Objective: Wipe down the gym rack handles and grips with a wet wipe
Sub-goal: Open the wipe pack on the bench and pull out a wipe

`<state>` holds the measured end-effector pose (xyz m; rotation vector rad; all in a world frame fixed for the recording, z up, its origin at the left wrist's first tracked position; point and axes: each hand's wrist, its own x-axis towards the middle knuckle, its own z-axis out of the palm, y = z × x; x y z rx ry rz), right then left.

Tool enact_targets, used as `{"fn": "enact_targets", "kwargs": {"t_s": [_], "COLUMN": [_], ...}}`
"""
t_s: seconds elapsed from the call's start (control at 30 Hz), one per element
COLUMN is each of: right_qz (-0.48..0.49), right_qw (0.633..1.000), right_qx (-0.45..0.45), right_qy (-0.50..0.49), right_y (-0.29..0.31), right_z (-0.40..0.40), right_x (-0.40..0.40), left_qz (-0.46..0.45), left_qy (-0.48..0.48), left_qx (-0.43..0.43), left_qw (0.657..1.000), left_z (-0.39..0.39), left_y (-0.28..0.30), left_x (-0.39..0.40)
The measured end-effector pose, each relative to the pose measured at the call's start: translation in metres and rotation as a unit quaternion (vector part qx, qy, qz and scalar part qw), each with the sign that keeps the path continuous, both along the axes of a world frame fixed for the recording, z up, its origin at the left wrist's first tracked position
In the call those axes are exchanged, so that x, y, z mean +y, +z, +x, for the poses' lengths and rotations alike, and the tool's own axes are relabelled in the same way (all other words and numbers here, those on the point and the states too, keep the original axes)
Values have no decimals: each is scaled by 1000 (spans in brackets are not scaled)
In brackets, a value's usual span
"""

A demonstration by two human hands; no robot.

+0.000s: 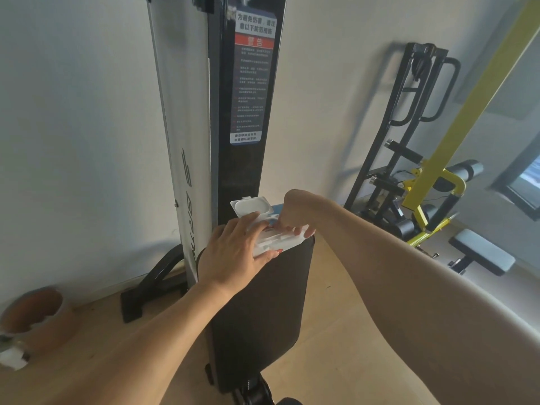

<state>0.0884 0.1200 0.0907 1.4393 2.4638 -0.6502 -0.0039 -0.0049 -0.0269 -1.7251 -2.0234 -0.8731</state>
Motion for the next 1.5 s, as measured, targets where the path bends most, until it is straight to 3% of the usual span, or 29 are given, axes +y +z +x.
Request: {"fn": "enact_targets", "kwargs": {"t_s": [0.4,0.63,0.87,1.03,1.13,1.23,1.3,1.4,1.5], "right_qz": [-39,75,122,64,-36,-107,-52,124,154], "right_qw": [999,997,984,990,992,979,981,984,979], "right_qx": [10,-10,-65,5,42,136,162,71,47], "right_qy": [-32,16,109,129,113,106,92,109,122], "right_y": [1,-2,2,19,21,21,16,-1,-13], "right_z": [-2,-1,-6,-23,-23,-8,-1,-2,-2], "right_x": [-5,-9,-20,-30,-28,-22,-16,-4,-3], "left_qz": [-5,-8,-7,-3,-3,11,13,18,18], "left_qy": [12,12,38,39,38,45,47,48,49], "left_qx": [3,7,-27,-73,-89,-85,-79,-73,-66], "left_qw": [1000,1000,999,997,995,995,996,996,996], "left_z": [-2,-1,2,2,0,0,1,0,1], "left_y": [-3,-1,2,4,2,1,0,-1,-1], "left_x": [1,1,0,0,0,0,-1,-1,0]}}
